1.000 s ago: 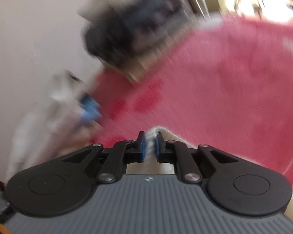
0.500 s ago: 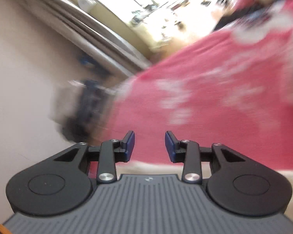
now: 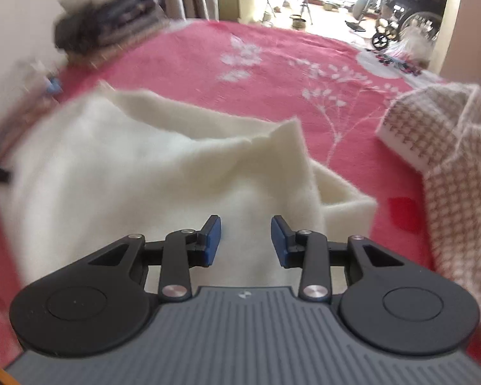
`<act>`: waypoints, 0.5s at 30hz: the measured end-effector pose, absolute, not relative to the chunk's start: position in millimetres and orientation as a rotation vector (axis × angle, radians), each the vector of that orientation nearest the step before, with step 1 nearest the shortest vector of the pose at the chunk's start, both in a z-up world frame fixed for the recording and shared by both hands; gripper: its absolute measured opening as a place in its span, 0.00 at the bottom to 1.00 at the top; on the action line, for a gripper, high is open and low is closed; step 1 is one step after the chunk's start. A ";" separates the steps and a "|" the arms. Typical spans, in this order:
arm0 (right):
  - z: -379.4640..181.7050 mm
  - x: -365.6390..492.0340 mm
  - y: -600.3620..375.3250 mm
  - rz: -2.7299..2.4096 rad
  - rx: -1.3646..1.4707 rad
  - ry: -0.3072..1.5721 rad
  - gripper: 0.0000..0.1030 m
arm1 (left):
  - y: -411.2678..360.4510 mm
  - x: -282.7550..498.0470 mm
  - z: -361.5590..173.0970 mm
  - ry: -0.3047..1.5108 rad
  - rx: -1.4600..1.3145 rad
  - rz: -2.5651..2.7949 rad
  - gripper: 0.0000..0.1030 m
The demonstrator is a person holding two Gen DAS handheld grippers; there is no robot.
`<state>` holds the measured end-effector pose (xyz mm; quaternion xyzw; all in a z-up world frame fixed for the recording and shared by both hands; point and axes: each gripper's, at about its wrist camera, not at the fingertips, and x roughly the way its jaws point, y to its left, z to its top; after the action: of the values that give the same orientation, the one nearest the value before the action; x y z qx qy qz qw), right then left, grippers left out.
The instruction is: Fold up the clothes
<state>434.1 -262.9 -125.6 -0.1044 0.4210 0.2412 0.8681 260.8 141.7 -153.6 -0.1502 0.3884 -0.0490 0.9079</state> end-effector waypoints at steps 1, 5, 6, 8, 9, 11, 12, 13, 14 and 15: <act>-127.6 438.5 -262.1 0.489 -0.231 0.877 0.31 | 141.2 261.4 -153.5 0.801 -0.312 -0.096 0.22; -139.9 458.2 -258.9 0.468 -0.230 0.873 0.31 | 138.3 264.1 -153.4 0.797 -0.303 -0.087 0.23; -143.1 464.3 -258.2 0.467 -0.217 0.877 0.32 | 137.7 264.8 -153.5 0.797 -0.302 -0.085 0.23; -146.9 475.3 -258.9 0.467 -0.170 0.890 0.32 | 137.0 265.0 -153.9 0.796 -0.304 -0.083 0.23; -149.0 479.8 -258.9 0.463 -0.153 0.895 0.32 | 137.1 264.6 -154.3 0.794 -0.304 -0.083 0.23; -154.3 487.1 -259.1 0.457 -0.131 0.899 0.32 | 137.6 263.7 -155.0 0.790 -0.307 -0.082 0.24; -155.5 487.0 -260.0 0.455 -0.123 0.892 0.31 | 137.6 263.2 -155.0 0.788 -0.308 -0.082 0.24; -156.7 486.9 -261.0 0.454 -0.116 0.885 0.25 | 137.6 262.7 -155.0 0.785 -0.310 -0.082 0.23; -156.8 486.1 -262.4 0.448 -0.109 0.876 0.10 | 137.7 262.2 -154.7 0.782 -0.312 -0.081 0.23; -153.5 483.3 -265.7 0.436 -0.097 0.860 0.08 | 137.8 261.7 -154.2 0.778 -0.316 -0.082 0.23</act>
<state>483.4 -265.7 -153.5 -0.0465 0.4134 0.2095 0.8849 261.7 137.8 -154.2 -0.1532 0.3775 -0.0399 0.9124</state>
